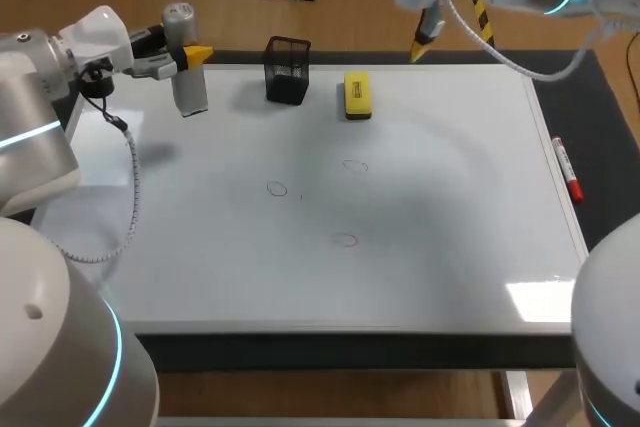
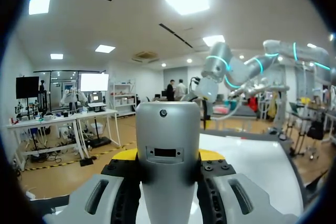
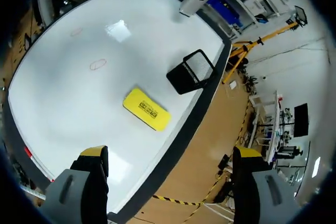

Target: Pick up the inspection probe, press it on each red-marked spot on the whiteboard one by one, put down the probe, pick up the eraser, and wipe off all the red marks.

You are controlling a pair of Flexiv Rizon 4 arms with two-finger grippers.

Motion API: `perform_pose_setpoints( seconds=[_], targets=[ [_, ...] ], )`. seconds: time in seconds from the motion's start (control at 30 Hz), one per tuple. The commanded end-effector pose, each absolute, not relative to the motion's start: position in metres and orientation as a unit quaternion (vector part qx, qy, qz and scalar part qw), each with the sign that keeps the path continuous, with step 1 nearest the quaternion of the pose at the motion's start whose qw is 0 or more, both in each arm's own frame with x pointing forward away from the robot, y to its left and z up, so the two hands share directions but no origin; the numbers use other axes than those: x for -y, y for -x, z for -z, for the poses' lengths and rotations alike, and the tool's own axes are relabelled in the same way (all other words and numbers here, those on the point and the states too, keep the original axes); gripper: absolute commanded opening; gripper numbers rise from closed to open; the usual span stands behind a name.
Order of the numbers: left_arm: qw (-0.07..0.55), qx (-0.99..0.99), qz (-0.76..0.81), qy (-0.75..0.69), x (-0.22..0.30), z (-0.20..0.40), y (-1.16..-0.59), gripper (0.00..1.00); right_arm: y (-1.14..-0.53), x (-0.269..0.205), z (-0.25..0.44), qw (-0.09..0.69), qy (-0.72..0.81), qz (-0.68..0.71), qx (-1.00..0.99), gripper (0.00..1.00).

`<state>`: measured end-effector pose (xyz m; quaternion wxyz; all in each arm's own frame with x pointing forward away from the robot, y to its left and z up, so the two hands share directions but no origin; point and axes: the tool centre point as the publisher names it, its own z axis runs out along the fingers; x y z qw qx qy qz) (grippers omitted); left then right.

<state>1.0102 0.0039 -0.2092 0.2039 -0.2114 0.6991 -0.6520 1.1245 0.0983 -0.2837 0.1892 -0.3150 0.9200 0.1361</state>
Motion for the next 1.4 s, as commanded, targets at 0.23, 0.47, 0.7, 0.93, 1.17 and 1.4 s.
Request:
perform_pose_setpoints(
  seconds=[0.23,0.47,0.7,0.93,1.17,1.4],
  targets=[
    [0.205,-0.699,0.652,0.212,-0.004,0.208,-1.01,0.0,-1.124,-0.101,0.279,0.105,0.407,-0.021,-0.907,1.0],
    [0.205,-0.699,0.652,0.212,-0.004,0.208,-1.01,0.0,-1.124,-0.101,0.279,0.105,0.407,-0.021,-0.907,1.0],
    [0.205,-0.699,0.652,0.212,-0.004,0.208,-1.01,0.0,-1.124,-0.103,0.282,0.101,0.419,-0.026,-0.902,1.0],
    [0.205,-0.699,0.652,0.212,-0.004,0.208,-1.01,0.0,-1.121,-0.11,0.298,0.077,0.47,-0.037,-0.879,1.0],
    [0.205,-0.699,0.652,0.212,-0.004,0.208,-1.01,0.0,-1.113,-0.119,0.316,0.08,0.541,-0.056,-0.836,1.0],
    [0.205,-0.699,0.652,0.212,-0.004,0.208,-1.01,0.0,-1.101,-0.133,0.336,0.058,0.625,-0.04,-0.778,1.0]
  ],
)
